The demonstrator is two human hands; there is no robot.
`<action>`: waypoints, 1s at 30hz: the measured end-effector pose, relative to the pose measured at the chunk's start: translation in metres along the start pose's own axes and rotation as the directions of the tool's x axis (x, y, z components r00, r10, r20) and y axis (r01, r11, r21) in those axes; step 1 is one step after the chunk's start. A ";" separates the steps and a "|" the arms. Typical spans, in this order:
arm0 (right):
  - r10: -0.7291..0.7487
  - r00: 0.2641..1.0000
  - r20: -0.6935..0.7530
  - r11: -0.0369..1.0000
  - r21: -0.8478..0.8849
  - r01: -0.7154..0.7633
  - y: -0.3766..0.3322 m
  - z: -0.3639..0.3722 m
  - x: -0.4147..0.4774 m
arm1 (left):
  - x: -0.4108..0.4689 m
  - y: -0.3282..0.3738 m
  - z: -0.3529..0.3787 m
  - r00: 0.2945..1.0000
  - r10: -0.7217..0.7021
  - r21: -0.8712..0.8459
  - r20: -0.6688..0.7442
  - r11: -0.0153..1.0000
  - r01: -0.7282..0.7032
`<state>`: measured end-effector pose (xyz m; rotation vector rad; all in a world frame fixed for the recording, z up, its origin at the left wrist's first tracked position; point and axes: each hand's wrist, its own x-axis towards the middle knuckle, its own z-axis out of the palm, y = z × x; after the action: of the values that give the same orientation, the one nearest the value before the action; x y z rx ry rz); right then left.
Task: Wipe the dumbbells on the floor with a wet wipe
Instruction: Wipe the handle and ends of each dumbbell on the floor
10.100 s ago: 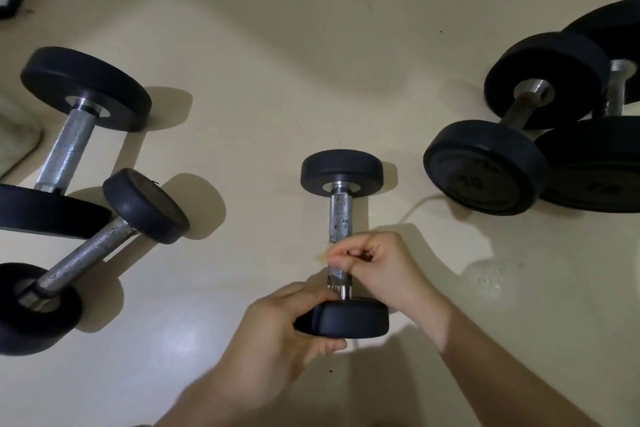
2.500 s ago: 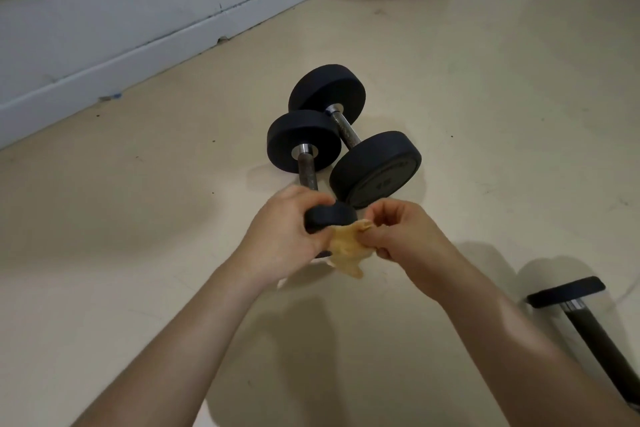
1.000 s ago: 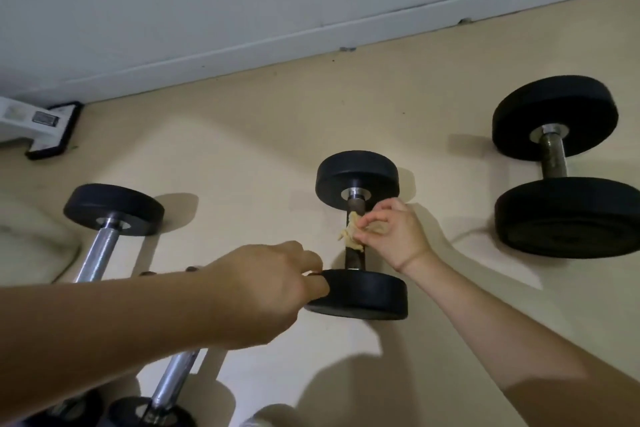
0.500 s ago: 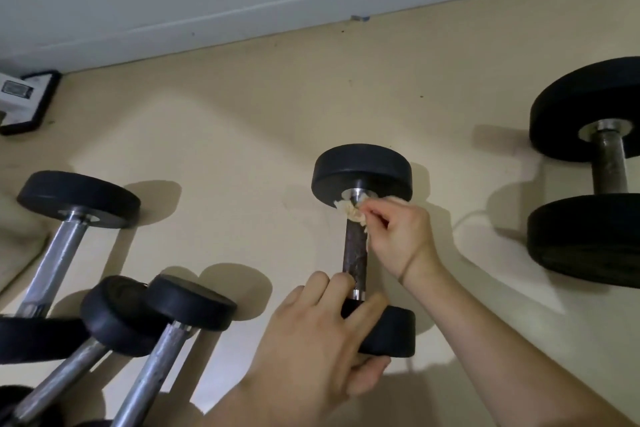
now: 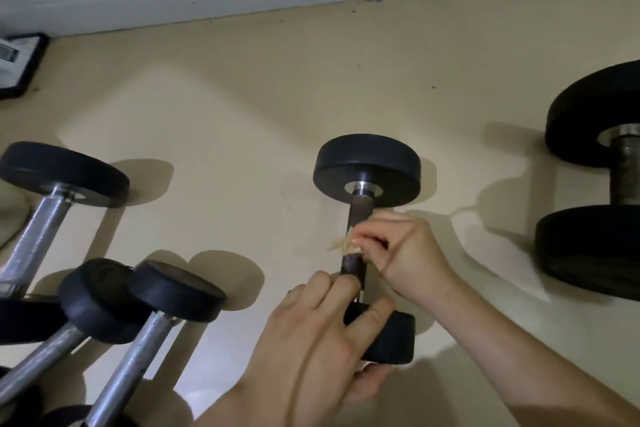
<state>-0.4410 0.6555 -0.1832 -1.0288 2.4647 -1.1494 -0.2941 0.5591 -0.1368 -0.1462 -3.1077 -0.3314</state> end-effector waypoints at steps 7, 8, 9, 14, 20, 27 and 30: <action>0.030 0.987 0.159 1.000 -0.008 -0.029 -0.001 -0.008 -0.019 | -0.005 0.009 0.003 0.995 0.034 -0.109 -0.095 0.993 -0.044; 0.027 0.984 0.178 0.998 -0.057 -0.018 -0.002 -0.009 -0.016 | -0.003 0.012 0.003 0.995 0.033 -0.126 -0.090 0.991 -0.044; 0.026 0.991 0.129 0.989 -0.147 -0.006 -0.001 -0.009 -0.006 | 0.000 0.015 0.002 0.997 0.038 -0.129 -0.073 0.990 -0.047; 0.041 0.984 -0.171 0.979 -0.190 -0.074 0.008 -0.009 0.019 | 0.005 0.021 0.002 0.995 0.087 -0.096 -0.058 0.991 -0.093; 0.012 0.999 0.051 0.978 -0.210 -0.001 0.010 -0.020 0.000 | 0.004 0.030 0.008 0.995 0.029 -0.169 -0.095 0.985 -0.045; 0.112 0.982 0.152 0.993 0.030 -0.118 0.002 -0.022 -0.027 | -0.010 0.021 0.008 0.982 -0.128 -0.289 -0.139 0.954 0.084; 0.021 0.953 0.303 0.995 -0.099 0.009 0.006 -0.032 -0.008 | -0.011 0.023 0.011 0.981 -0.131 -0.301 -0.142 0.950 0.084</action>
<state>-0.4536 0.6817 -0.1670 -1.1303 2.2951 -0.8015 -0.2806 0.5827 -0.1426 0.0476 -2.8943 -0.7681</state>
